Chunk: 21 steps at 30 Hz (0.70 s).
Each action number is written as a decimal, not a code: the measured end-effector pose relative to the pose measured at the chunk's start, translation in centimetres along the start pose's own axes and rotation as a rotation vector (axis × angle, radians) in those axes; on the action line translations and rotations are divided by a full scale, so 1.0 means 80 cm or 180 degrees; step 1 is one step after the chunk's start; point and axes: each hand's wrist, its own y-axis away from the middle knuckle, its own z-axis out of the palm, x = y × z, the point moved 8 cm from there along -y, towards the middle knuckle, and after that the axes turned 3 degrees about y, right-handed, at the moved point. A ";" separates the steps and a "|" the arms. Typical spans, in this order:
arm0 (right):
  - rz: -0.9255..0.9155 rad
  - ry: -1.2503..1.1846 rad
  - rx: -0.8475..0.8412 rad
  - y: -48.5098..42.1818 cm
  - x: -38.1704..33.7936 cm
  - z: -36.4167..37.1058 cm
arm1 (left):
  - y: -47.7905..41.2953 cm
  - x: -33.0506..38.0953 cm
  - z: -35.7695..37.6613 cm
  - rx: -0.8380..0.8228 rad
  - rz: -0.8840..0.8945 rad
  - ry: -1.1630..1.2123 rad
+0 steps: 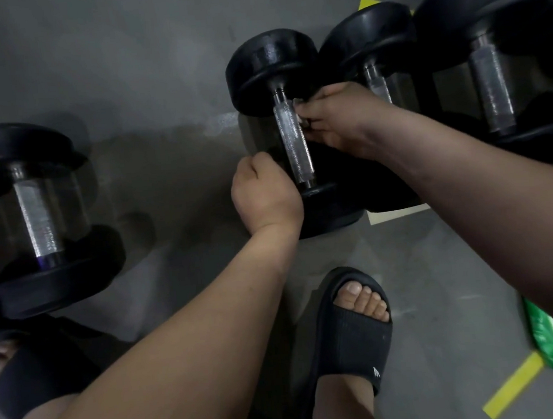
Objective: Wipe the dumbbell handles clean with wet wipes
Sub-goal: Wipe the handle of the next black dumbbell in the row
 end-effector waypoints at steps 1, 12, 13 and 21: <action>0.0005 0.0138 -0.0012 0.001 0.001 -0.002 | 0.000 -0.001 0.000 0.0002 0.0002 0.0005; -0.0274 -0.0039 0.0107 -0.001 -0.005 -0.003 | 0.001 -0.002 0.001 -0.0013 -0.0028 0.0039; -0.0292 -0.0097 0.0109 -0.003 -0.005 -0.001 | 0.000 -0.001 0.001 -0.0022 -0.0017 0.0029; -0.0314 0.0060 0.0178 0.001 -0.002 -0.006 | 0.001 -0.003 0.001 -0.0011 -0.0012 -0.0014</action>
